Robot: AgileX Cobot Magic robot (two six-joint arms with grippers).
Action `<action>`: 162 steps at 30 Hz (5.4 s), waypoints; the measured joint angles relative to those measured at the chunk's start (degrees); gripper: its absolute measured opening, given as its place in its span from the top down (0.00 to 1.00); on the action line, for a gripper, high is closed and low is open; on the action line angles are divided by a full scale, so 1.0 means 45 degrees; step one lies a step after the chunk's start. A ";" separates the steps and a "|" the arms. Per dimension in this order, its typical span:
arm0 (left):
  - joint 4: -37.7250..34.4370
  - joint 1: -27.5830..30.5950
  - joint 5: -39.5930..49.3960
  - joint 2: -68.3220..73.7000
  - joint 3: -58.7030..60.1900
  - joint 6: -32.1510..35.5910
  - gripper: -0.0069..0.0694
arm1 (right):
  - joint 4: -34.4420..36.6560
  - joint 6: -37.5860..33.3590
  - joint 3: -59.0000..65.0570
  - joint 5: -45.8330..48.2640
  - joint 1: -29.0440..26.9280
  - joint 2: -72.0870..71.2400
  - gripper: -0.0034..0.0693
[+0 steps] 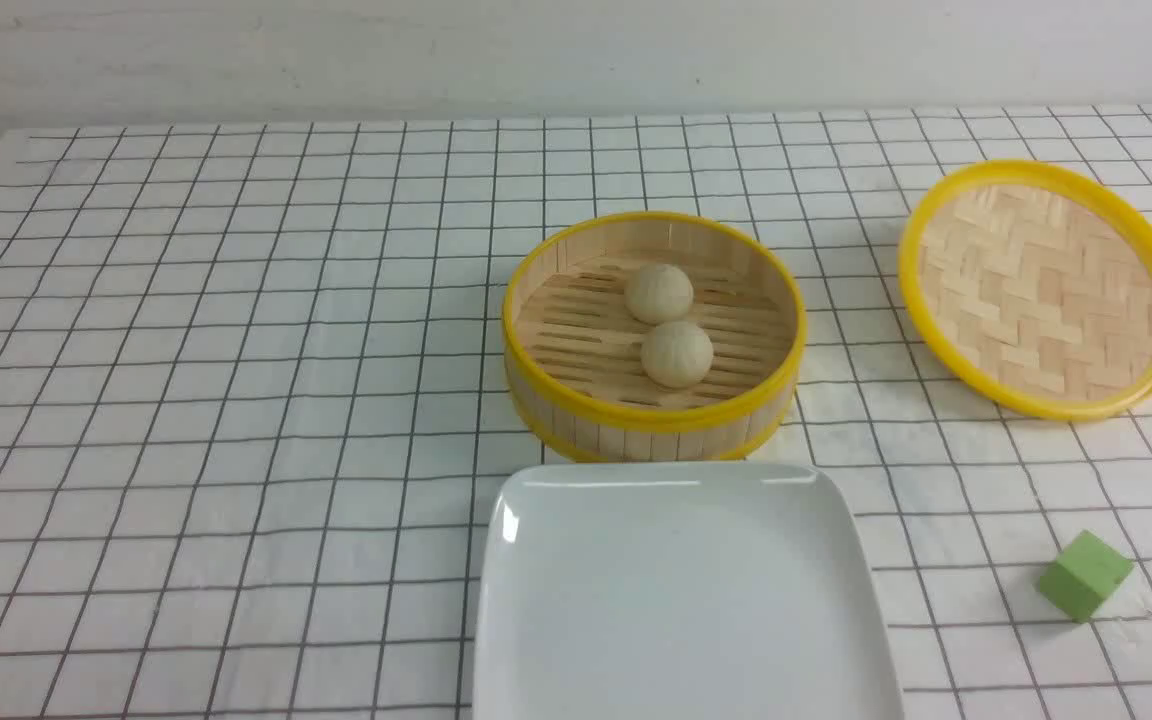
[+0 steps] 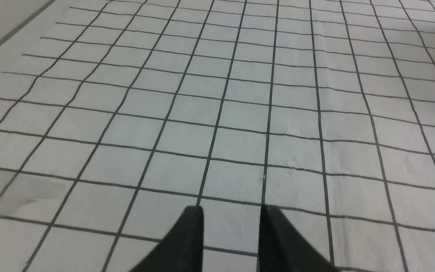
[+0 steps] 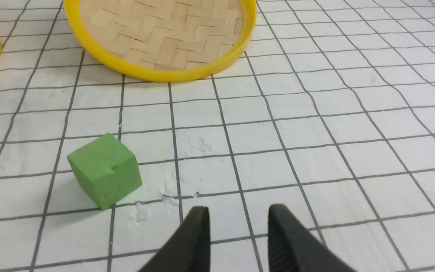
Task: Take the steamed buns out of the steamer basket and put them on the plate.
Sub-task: Use the right arm to grab the steamed stuffed bun that is closest to it
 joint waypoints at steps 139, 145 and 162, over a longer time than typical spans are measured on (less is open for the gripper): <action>-0.2505 0.0000 -0.3050 0.0000 0.0110 -0.5992 0.59 | 0.6631 -0.1664 -0.8178 0.6276 0.0000 -0.0106 0.62; -0.3512 0.0000 -0.3092 0.0000 0.0110 -0.7671 0.59 | 0.6631 -0.1693 -0.8178 0.6756 0.0000 -0.0106 0.62; -0.3940 0.0000 0.2094 0.0592 -0.5213 -0.0530 0.59 | 0.7488 -0.5142 -0.9088 0.7793 0.0609 0.4292 0.62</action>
